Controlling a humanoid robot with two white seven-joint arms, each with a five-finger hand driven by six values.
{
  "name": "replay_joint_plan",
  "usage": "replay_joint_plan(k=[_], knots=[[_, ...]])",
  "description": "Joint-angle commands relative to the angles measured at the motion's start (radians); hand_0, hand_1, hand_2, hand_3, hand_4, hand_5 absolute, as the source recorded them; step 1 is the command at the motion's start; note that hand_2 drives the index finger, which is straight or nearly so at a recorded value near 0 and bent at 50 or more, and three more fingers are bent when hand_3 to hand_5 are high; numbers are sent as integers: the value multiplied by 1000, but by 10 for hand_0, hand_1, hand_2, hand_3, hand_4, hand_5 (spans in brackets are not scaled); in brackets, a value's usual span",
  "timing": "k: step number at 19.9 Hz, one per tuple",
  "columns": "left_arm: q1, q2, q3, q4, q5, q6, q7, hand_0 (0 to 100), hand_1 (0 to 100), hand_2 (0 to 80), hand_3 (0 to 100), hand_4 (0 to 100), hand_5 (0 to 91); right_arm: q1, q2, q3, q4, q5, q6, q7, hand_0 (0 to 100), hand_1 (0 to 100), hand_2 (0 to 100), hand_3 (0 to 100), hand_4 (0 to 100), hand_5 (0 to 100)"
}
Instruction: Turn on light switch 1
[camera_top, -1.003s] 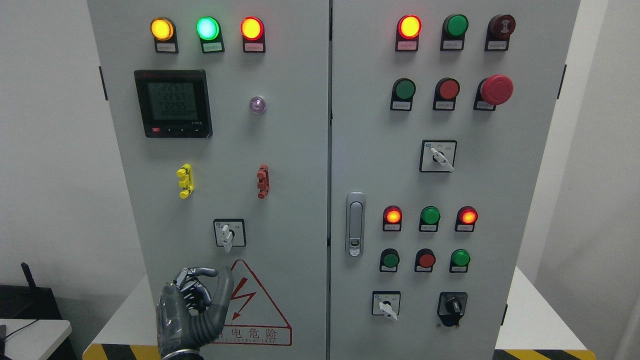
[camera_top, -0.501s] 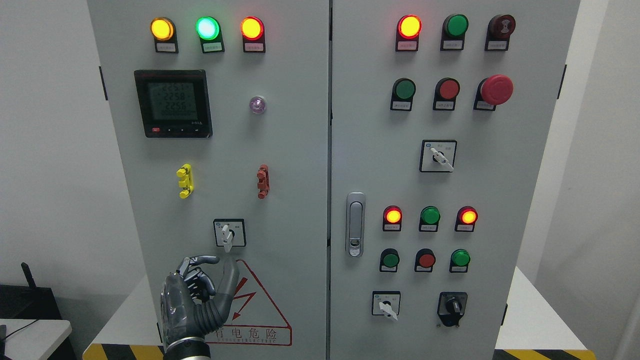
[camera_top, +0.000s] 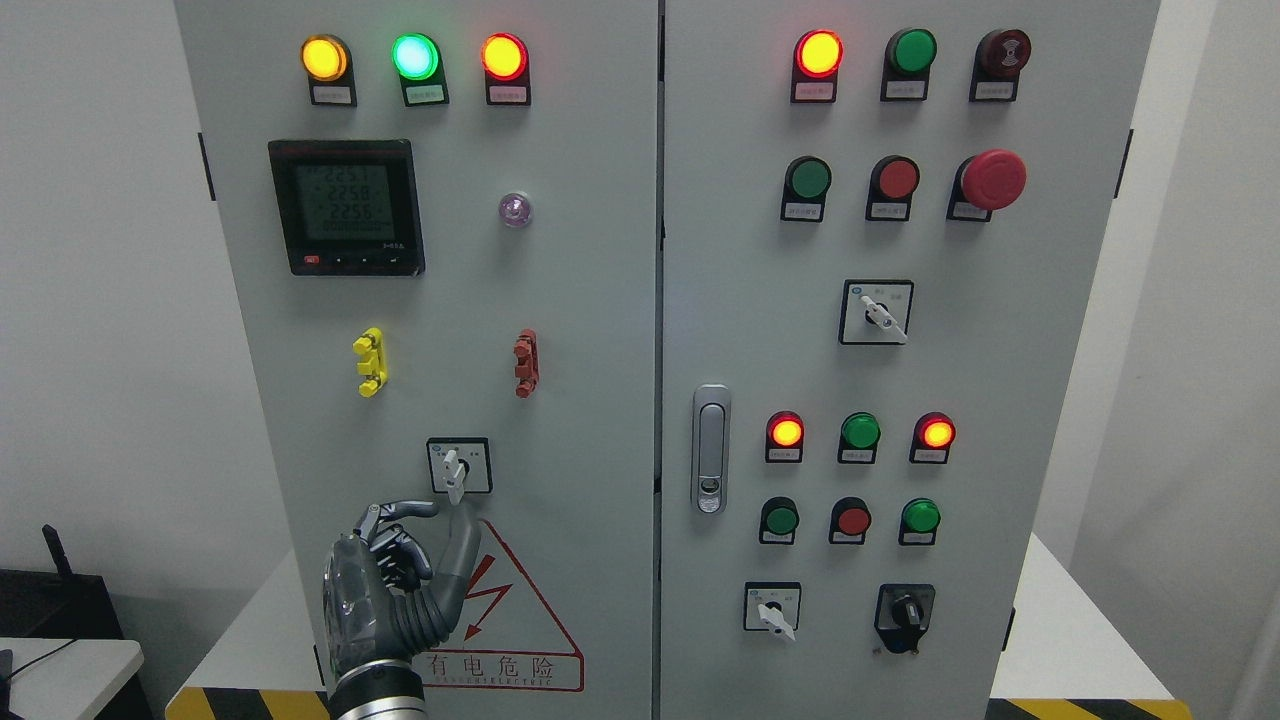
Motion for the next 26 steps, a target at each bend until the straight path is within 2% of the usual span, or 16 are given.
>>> replay_joint_plan(k=[1,9,26], knots=[[-17,-2,1,6,0,22,2,215,591,474,979,998,878,-1,1,23,0,5,1,0,120,389,0,0,0,0],[-54,-2,2,10,22,37,0,209,583,498,985,1000,878,-1,-1,23,0,5,1,0,120,389,0,0,0,0],[-71,-2,-1,9,22,95,-1,201,567,548,1000,1000,875,-1,-1,23,0,5,1,0,120,389,0,0,0,0]])
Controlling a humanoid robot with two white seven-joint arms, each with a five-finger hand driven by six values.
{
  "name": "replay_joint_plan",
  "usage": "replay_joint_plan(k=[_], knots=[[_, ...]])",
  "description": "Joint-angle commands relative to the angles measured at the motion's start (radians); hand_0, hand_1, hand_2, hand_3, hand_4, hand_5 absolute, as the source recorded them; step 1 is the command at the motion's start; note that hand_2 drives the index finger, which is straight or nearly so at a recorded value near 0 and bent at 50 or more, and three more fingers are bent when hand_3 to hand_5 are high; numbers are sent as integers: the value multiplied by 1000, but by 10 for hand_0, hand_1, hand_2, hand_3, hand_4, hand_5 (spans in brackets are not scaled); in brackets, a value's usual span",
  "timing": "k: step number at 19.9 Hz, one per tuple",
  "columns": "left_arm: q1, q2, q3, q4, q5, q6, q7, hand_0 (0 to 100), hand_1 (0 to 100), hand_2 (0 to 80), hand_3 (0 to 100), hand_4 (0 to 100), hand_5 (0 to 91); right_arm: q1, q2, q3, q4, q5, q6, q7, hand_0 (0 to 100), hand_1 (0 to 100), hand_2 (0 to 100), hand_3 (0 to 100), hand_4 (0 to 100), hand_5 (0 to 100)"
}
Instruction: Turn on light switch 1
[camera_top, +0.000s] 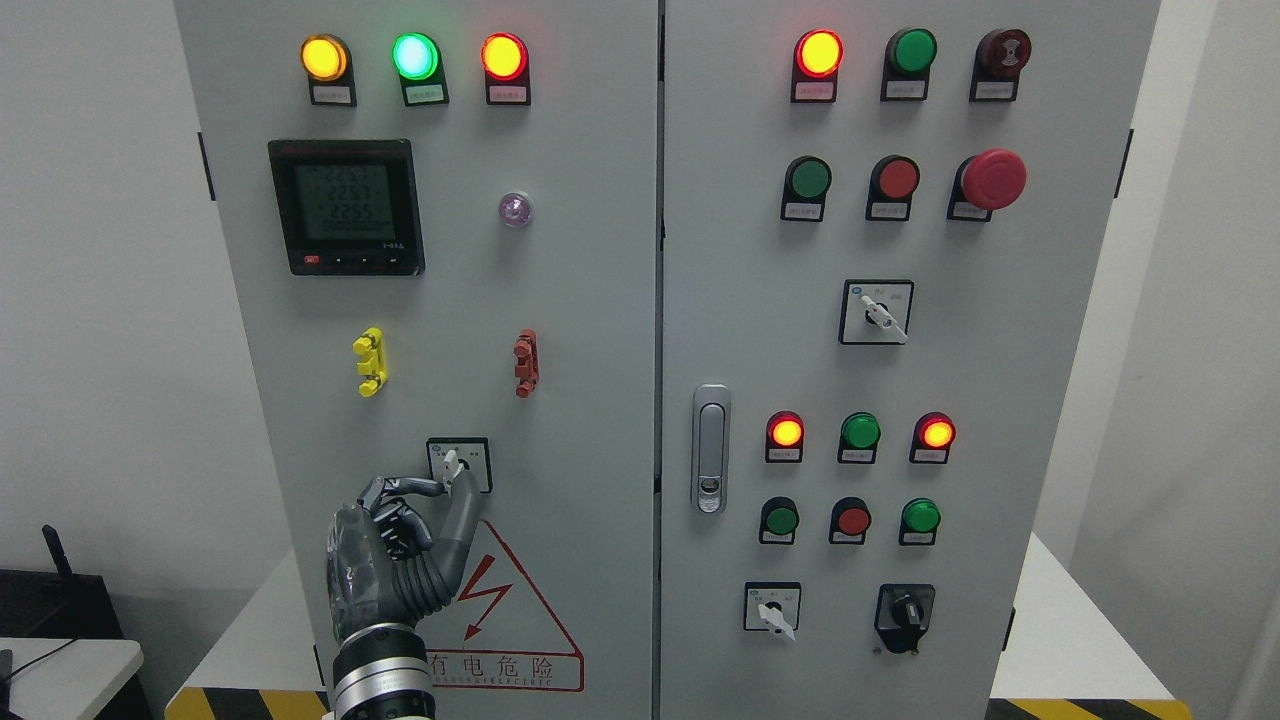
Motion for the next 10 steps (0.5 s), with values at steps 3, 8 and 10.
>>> replay_joint_plan(k=[3,8,10], knots=[[-14,0,-5,2,1,5,-1,200,564,553,1000,1000,874,1,1,23,0,5,1,0,120,389,0,0,0,0],[-14,0,-5,0,1,39,-1,196,560,560,1000,1000,874,0,0,23,0,5,1,0,120,389,0,0,0,0],[-14,0,-6,2,1,44,-1,198,559,561,1000,1000,874,0,1,23,0,5,1,0,120,389,0,0,0,0]])
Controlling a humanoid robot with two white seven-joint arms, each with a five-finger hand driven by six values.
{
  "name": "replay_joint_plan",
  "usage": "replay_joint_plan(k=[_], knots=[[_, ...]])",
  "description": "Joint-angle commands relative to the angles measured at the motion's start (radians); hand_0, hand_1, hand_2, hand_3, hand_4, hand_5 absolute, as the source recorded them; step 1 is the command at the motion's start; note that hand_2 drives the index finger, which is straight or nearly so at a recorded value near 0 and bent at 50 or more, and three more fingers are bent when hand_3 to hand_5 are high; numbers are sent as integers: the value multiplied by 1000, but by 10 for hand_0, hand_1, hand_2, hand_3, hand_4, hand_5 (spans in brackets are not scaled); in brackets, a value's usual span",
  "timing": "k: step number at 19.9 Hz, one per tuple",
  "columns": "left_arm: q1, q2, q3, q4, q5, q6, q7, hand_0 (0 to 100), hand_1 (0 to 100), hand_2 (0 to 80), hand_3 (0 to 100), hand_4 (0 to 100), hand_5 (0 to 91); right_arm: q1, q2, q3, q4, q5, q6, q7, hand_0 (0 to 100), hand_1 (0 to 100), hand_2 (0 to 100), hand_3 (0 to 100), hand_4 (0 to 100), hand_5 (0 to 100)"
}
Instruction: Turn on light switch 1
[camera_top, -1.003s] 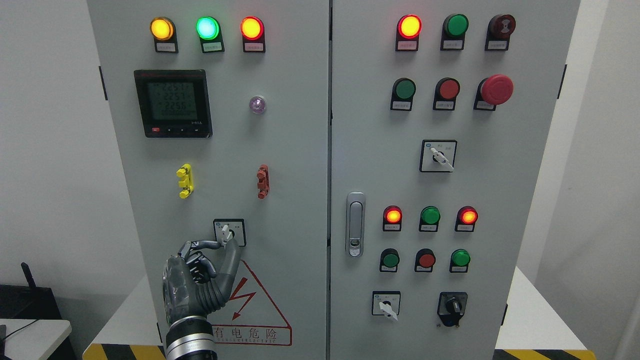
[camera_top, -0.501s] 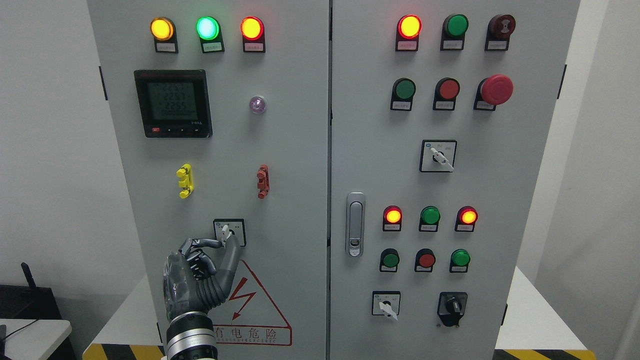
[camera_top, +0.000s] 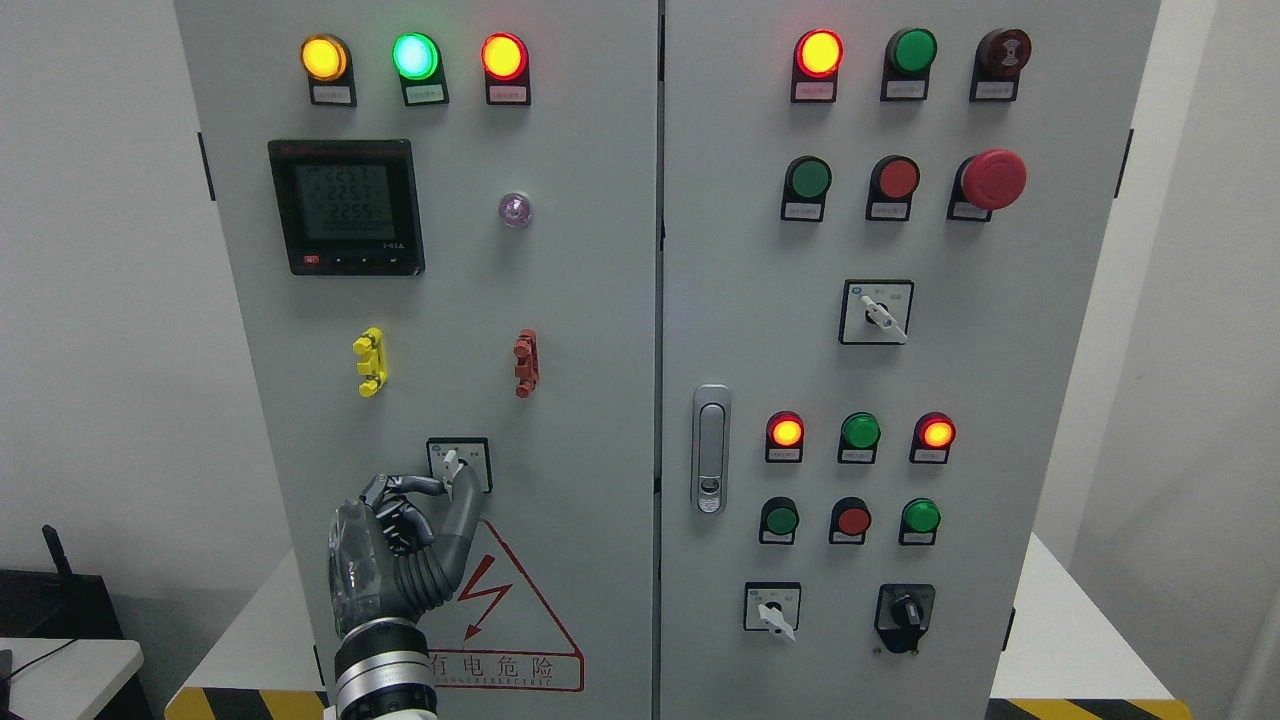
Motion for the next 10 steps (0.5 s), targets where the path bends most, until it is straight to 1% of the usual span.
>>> replay_joint_plan(k=[1,10], knots=[[-6,0,-3,1,0,11,-4,199,558,562,1000,1000,874,1,0,23,0,5,1,0,120,389,0,0,0,0],[-18,0,-2,1,0,34,-4,203,538,566,1000,1000,874,0,0,23,0,5,1,0,120,389,0,0,0,0]])
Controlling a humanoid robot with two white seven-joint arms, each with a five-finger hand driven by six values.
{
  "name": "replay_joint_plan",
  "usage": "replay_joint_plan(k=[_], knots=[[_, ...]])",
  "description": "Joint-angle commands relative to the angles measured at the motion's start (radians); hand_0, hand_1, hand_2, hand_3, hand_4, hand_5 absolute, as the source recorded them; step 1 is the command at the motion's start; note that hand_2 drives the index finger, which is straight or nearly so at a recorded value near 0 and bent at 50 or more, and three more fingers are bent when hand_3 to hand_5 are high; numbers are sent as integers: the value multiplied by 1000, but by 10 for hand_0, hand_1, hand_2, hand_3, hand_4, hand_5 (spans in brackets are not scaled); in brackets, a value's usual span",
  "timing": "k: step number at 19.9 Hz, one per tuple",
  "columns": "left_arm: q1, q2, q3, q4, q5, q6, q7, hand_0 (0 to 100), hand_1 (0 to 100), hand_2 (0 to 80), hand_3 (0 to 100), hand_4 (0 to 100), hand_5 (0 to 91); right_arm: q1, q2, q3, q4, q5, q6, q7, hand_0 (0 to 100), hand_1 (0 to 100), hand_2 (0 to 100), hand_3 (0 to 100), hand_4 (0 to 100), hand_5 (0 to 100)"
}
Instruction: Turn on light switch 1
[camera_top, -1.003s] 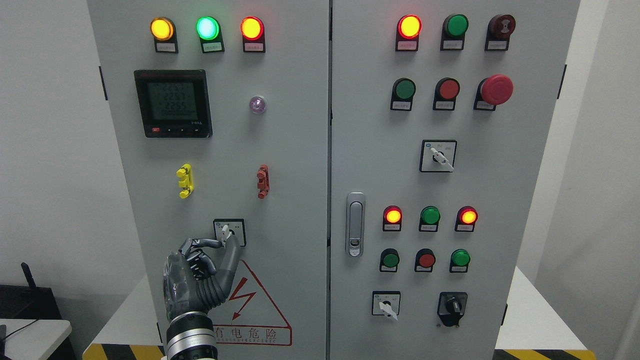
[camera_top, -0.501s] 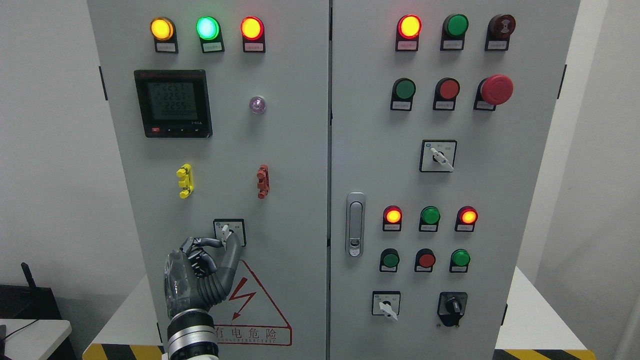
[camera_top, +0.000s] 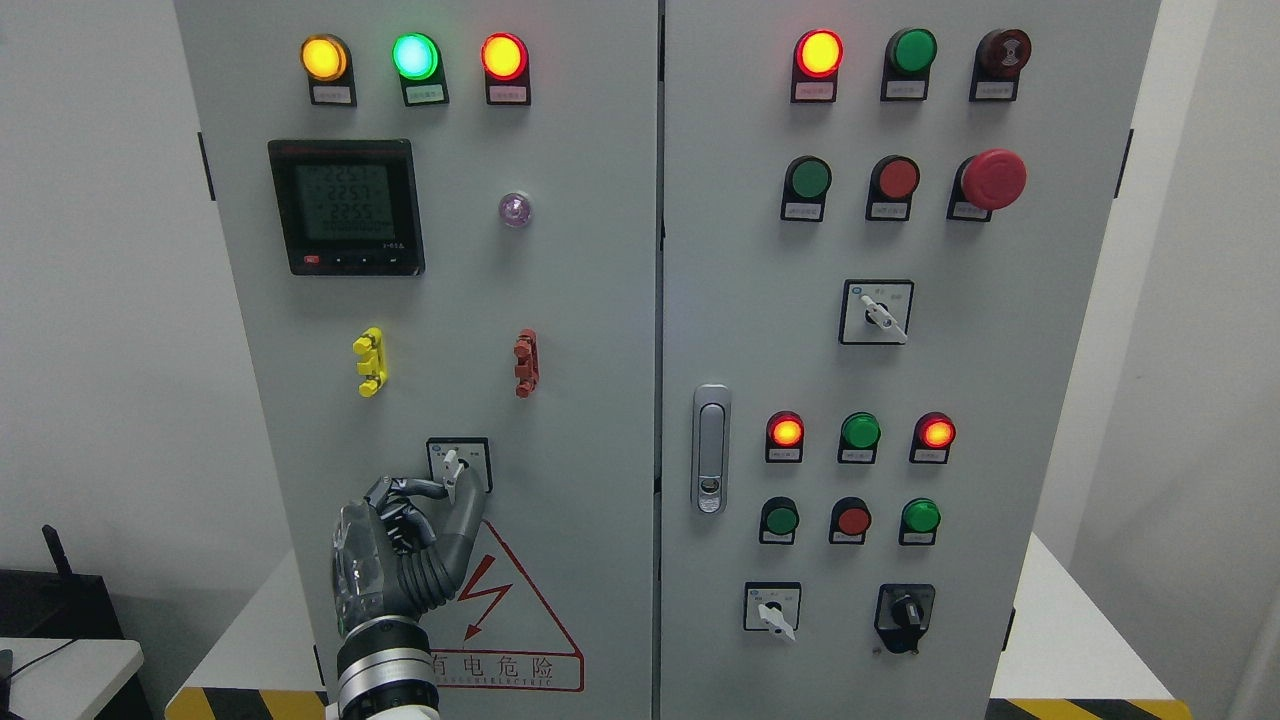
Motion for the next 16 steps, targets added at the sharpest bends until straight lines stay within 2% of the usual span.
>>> replay_joint_plan(k=[1,16], knots=[[-11,0,0,0,0,3,0,203,538,566,1000,1000,874,0,0,23,0,5,1,0,120,389,0,0,0,0],[-14,0,-2,-4,-2,34,0,213,506,583,1000,1000,872,0,0,23,0,5,1,0,120,389,0,0,0,0]])
